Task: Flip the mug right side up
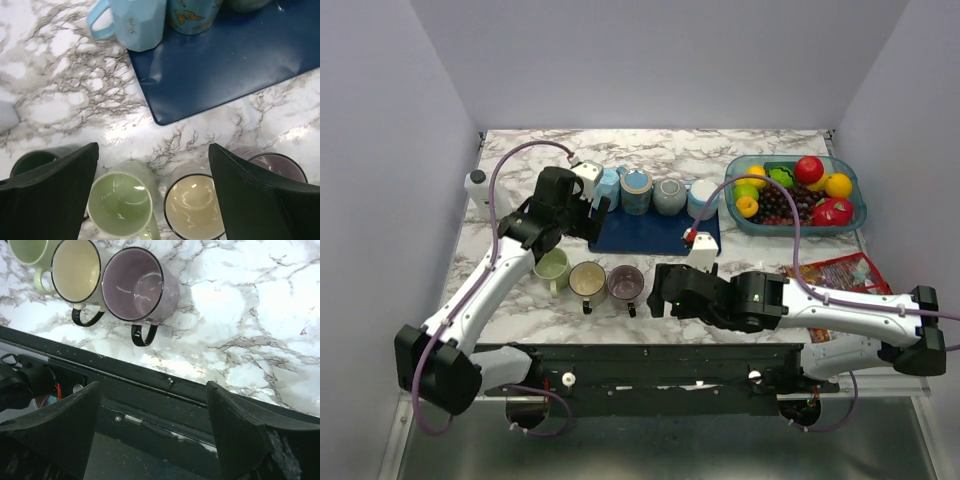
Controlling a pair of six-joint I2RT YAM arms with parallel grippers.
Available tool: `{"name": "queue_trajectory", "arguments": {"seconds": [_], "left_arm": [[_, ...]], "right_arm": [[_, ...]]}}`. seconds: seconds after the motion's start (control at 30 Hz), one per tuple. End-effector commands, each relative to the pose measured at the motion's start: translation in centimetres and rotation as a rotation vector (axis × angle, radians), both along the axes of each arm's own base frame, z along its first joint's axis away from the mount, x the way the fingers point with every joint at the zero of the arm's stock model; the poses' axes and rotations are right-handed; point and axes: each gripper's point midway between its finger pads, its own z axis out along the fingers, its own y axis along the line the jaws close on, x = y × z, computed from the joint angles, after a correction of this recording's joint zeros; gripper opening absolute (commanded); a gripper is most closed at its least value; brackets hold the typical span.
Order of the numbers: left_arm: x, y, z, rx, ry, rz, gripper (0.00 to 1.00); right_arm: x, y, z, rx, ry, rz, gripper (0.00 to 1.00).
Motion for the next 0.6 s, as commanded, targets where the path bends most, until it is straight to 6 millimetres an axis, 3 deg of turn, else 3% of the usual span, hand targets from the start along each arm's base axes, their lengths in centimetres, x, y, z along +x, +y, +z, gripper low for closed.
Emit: {"name": "queue_trajectory", "arguments": {"seconds": [0.0,0.03,0.07,0.1,0.13,0.2,0.23,0.27,0.33,0.4,0.43,0.5,0.53,0.57], "left_arm": [[4.1,-2.5,1.8,0.009,-0.078,-0.240,0.99],[5.2,-2.6,0.0,0.021,-0.023,-0.253,0.99],[6.3,-2.5,0.8,0.031,-0.027,-0.260,0.99],[7.3,-2.0,0.4,0.058,-0.021,-0.279,0.99],[8.4,-2.1,-1.7,0.071,0.033,-0.305,0.99],[10.2,-1.9,-1.3,0.089,0.053,-0.331,0.99],[11.5,-1.3,-2.9,0.106,0.093,-0.330,0.99],[12.2,-1.5,-1.8,0.096,0.083,-0.352,0.99],[13.3,-1.1,-2.8,0.102,0.098,-0.397,0.99],[14.1,-1.1,-2.6,0.095,0.084,-0.433,0.99],[14.3,-1.2,-3.7,0.088,0.114,-0.453,0.99],[14.3,-1.0,-4.0,0.083,0.145,-0.511,0.99],[14.6,-0.8,-5.4,0.082,0.184,-0.516,0.99],[14.9,-0.7,-5.3,0.078,0.193,-0.517,0.99]], "right_arm": [[1.8,-1.5,0.9,0.004,-0.073,-0.020,0.91],[2.0,-1.9,1.2,0.010,-0.079,-0.023,0.91],[2.2,-2.2,1.2,0.007,-0.083,-0.029,0.91],[2.4,-2.4,1.2,0.005,-0.087,-0.031,0.91],[2.5,-2.7,1.3,0.007,-0.088,-0.036,0.91],[2.8,-3.2,1.0,0.010,-0.076,-0.049,0.91],[2.8,-3.4,0.9,0.012,-0.071,-0.052,0.91],[2.8,-3.6,0.7,0.013,-0.066,-0.055,0.91],[3.0,-3.9,0.3,0.009,-0.053,-0.062,0.91],[3.2,-4.2,0.1,0.005,-0.043,-0.072,0.91],[3.4,-4.3,0.0,0.005,-0.042,-0.082,0.91],[3.6,-4.3,-0.2,0.004,-0.033,-0.098,0.91],[3.8,-4.3,-0.2,0.005,-0.030,-0.107,0.91],[3.9,-4.2,-0.3,0.006,-0.026,-0.113,0.91]]}}
